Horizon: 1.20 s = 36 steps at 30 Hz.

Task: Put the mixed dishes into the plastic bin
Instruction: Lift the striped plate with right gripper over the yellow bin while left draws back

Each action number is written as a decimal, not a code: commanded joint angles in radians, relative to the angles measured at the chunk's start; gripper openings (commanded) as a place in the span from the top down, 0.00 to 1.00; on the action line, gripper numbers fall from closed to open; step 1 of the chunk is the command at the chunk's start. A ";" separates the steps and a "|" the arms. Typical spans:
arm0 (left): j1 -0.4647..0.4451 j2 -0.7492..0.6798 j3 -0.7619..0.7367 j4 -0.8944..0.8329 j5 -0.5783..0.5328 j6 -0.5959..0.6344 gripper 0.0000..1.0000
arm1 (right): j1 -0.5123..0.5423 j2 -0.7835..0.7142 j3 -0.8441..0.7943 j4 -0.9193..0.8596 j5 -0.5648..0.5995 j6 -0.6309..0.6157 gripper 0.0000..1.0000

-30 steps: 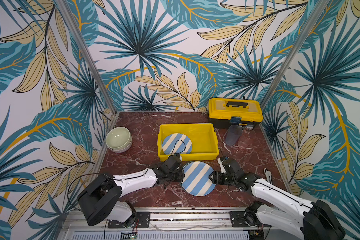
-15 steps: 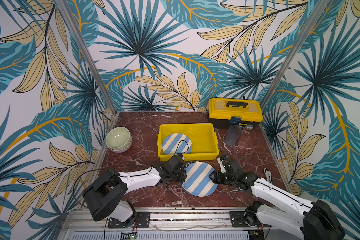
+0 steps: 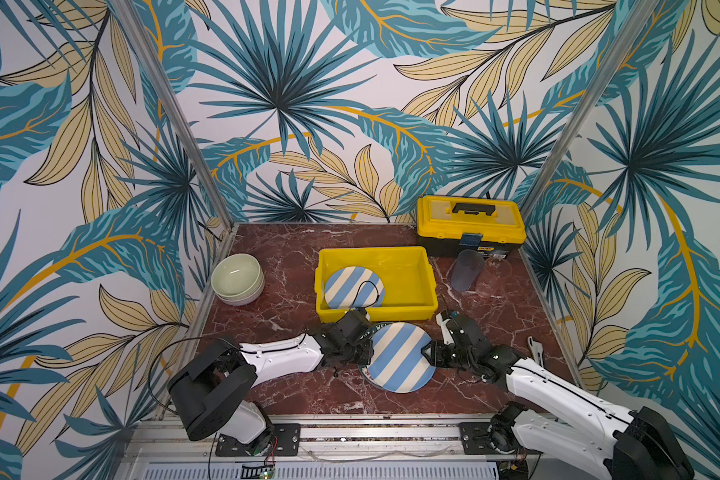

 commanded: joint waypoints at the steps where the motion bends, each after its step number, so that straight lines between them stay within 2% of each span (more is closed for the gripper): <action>1: -0.009 0.022 0.020 0.017 0.001 0.018 0.73 | 0.005 -0.011 0.020 0.023 -0.042 0.005 0.64; 14: -0.012 0.021 0.003 0.049 0.000 0.008 0.73 | 0.006 -0.008 0.035 0.032 -0.058 0.013 0.75; 22: -0.012 -0.029 -0.009 0.052 -0.021 0.001 0.73 | 0.005 -0.006 0.031 0.057 -0.073 0.010 0.84; 28: -0.012 -0.111 -0.039 0.052 -0.060 -0.013 0.62 | 0.005 0.003 0.044 0.066 -0.084 0.001 0.95; 36: -0.012 -0.206 -0.019 -0.009 -0.101 0.007 0.57 | 0.005 -0.029 0.058 0.024 -0.076 -0.020 0.97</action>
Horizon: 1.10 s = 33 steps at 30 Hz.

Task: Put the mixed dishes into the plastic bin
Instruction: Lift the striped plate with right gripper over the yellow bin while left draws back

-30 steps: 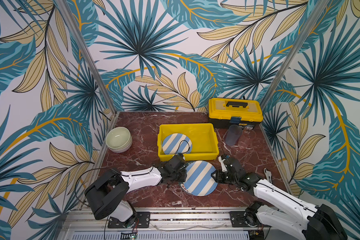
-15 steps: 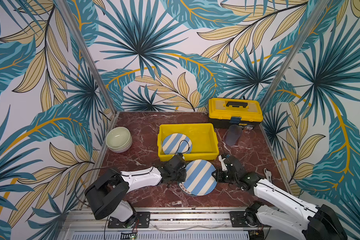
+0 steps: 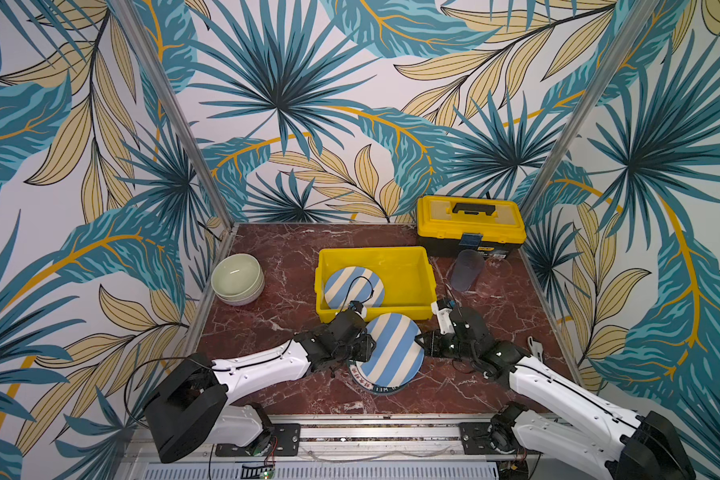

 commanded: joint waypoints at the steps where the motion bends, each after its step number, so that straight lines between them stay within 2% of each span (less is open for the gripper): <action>1: -0.003 -0.037 0.025 -0.045 -0.033 0.018 0.56 | 0.003 -0.022 0.003 -0.083 0.028 -0.049 0.97; 8: -0.002 -0.103 0.085 -0.203 -0.091 0.074 0.41 | 0.002 -0.065 0.054 -0.137 0.048 -0.076 1.00; 13: -0.001 -0.195 0.086 -0.272 -0.196 0.108 0.25 | 0.002 -0.075 0.123 -0.197 0.038 -0.104 1.00; 19: 0.003 -0.309 0.099 -0.408 -0.349 0.148 0.18 | 0.002 -0.098 0.179 -0.209 0.013 -0.121 1.00; 23: 0.007 -0.400 0.081 -0.436 -0.371 0.180 0.17 | 0.003 -0.072 0.250 -0.204 -0.004 -0.122 1.00; 28: 0.019 -0.524 0.066 -0.485 -0.402 0.189 0.09 | 0.002 -0.013 0.330 -0.169 0.020 -0.147 1.00; 33: 0.035 -0.577 0.056 -0.526 -0.366 0.207 0.05 | 0.002 0.067 0.411 -0.130 0.056 -0.166 1.00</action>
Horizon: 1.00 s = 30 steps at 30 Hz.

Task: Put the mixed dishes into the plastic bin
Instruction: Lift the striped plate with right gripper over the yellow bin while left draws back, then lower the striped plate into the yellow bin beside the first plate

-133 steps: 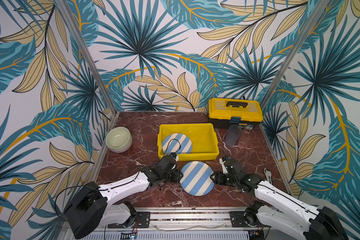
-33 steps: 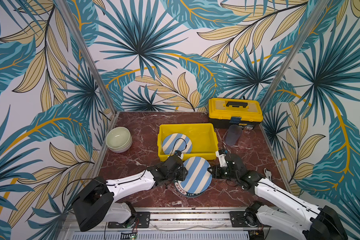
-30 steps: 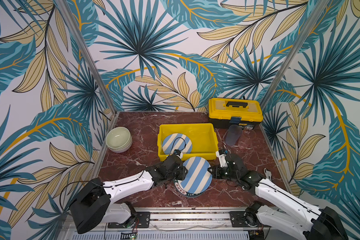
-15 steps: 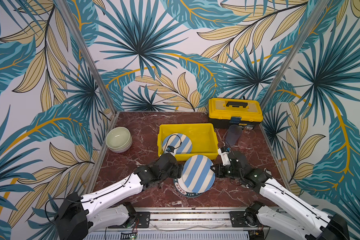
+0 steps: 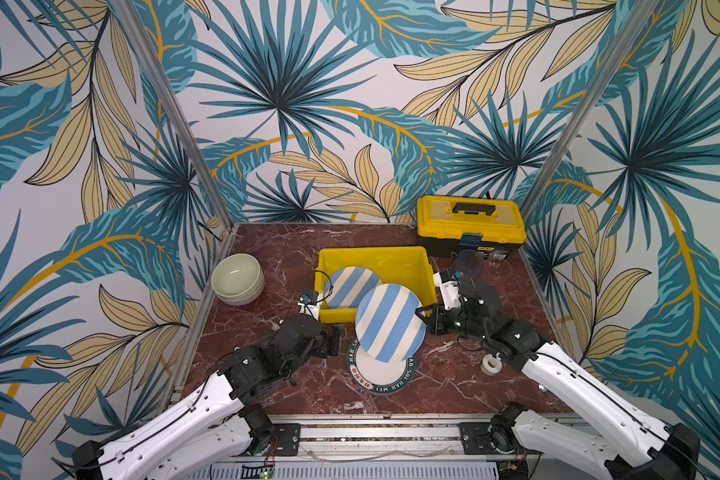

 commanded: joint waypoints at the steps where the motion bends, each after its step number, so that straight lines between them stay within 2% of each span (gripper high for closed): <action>1: 0.009 -0.018 -0.017 -0.056 0.007 0.022 0.05 | 0.002 0.043 0.064 0.072 0.015 -0.030 1.00; 6: 0.010 -0.015 -0.017 -0.069 -0.007 0.005 0.05 | 0.002 0.115 0.151 0.096 0.028 -0.045 1.00; 16: 0.010 -0.021 -0.010 -0.076 -0.032 0.017 0.04 | 0.001 0.271 0.256 0.214 0.146 -0.026 1.00; 21: 0.011 -0.026 -0.010 -0.086 -0.043 0.014 0.04 | -0.001 0.357 0.296 0.264 0.156 -0.026 1.00; 30: 0.010 -0.050 -0.017 -0.086 -0.049 0.019 0.03 | -0.036 0.481 0.328 0.362 0.092 0.010 1.00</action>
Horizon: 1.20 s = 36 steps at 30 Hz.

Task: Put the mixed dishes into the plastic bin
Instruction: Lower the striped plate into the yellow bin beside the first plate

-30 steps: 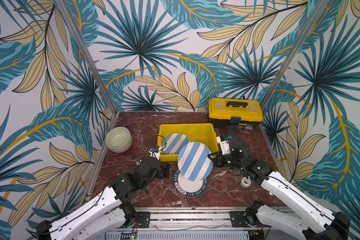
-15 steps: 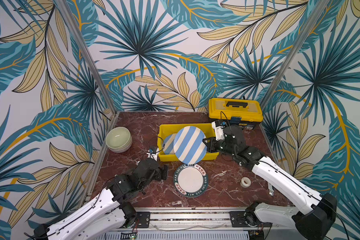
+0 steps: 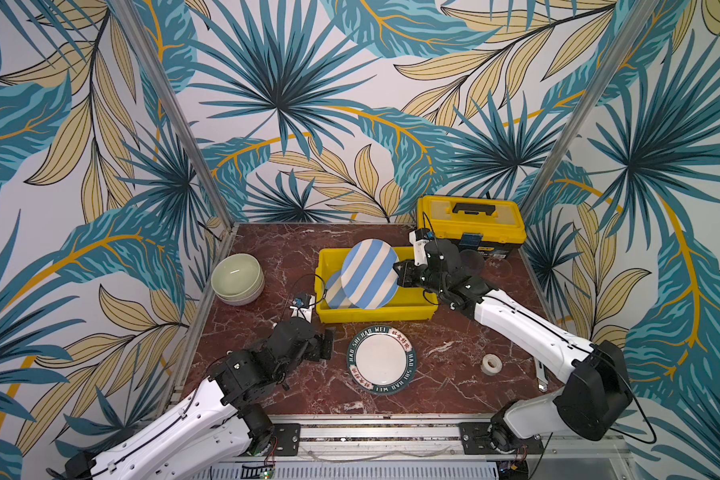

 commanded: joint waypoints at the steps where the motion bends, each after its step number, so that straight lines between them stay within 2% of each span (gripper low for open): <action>1: 0.004 -0.016 -0.016 -0.012 -0.019 0.016 0.03 | -0.008 0.035 0.033 0.103 -0.022 0.022 1.00; 13: 0.004 -0.026 -0.029 -0.013 -0.027 0.015 0.03 | -0.015 0.187 0.081 0.141 -0.090 0.039 1.00; 36: 0.003 -0.066 -0.058 -0.012 -0.054 0.012 0.02 | -0.020 0.338 0.075 0.216 -0.189 0.099 1.00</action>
